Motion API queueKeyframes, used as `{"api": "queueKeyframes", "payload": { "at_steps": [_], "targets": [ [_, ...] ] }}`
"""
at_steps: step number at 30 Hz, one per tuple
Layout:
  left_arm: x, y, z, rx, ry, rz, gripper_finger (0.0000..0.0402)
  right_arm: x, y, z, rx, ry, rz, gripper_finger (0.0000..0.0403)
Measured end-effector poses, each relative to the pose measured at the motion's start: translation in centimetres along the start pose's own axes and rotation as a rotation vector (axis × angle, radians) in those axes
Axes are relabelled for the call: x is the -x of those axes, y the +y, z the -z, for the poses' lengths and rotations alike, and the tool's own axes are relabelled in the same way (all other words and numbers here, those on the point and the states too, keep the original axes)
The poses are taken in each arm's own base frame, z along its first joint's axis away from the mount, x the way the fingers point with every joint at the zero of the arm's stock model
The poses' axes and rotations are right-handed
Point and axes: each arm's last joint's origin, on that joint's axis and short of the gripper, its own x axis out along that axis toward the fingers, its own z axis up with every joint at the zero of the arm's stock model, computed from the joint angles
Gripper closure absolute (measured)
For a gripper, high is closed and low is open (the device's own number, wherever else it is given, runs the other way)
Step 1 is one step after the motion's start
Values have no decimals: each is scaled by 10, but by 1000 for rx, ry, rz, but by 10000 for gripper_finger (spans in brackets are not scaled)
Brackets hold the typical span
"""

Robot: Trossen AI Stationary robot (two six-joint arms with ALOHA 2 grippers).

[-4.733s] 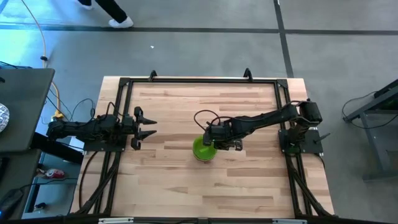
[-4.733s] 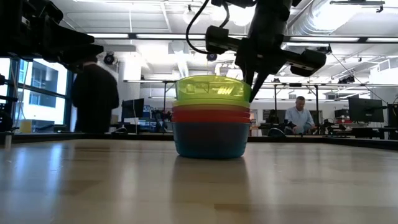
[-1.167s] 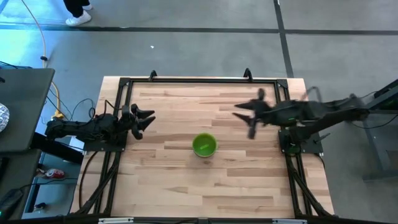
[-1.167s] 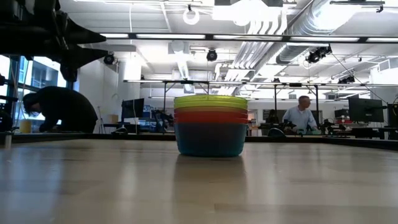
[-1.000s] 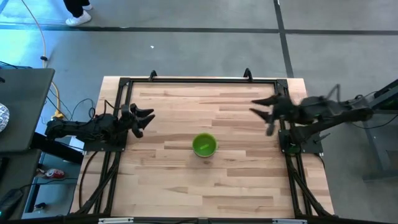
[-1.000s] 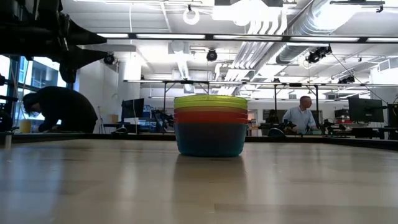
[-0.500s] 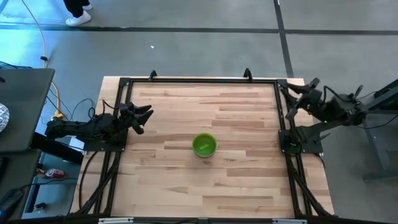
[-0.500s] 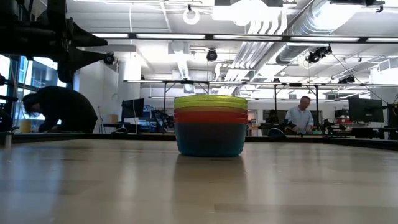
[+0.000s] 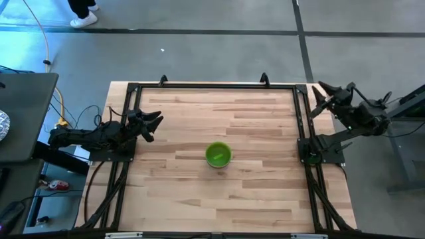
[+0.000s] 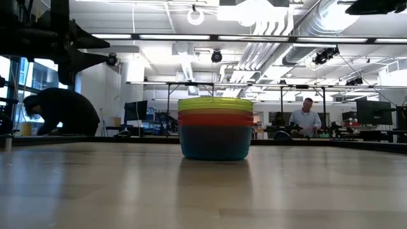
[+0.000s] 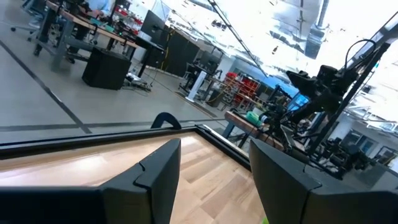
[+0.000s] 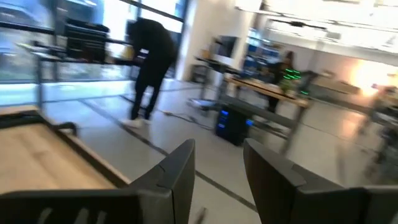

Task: Nest bowls inside each other
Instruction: Return to Home Position

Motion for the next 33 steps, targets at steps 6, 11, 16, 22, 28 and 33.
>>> {"api": "queueKeyframes", "payload": {
  "at_steps": [6,11,16,22,28,33],
  "targets": [
    [0,0,0,0,1,0,220,0,-4,-2,3,24,90,272],
    [0,0,0,-1,0,0,220,0,-5,-4,-8,22,100,272],
    [0,0,0,3,0,0,220,1,-7,-6,-4,18,112,272],
    [0,0,0,15,1,1,220,1,-10,-12,7,3,123,272],
    [0,0,0,16,0,0,220,4,-17,-25,54,-148,-10,272],
    [0,0,0,19,1,0,220,19,-38,-32,-74,-238,-519,272]
  ]
}}
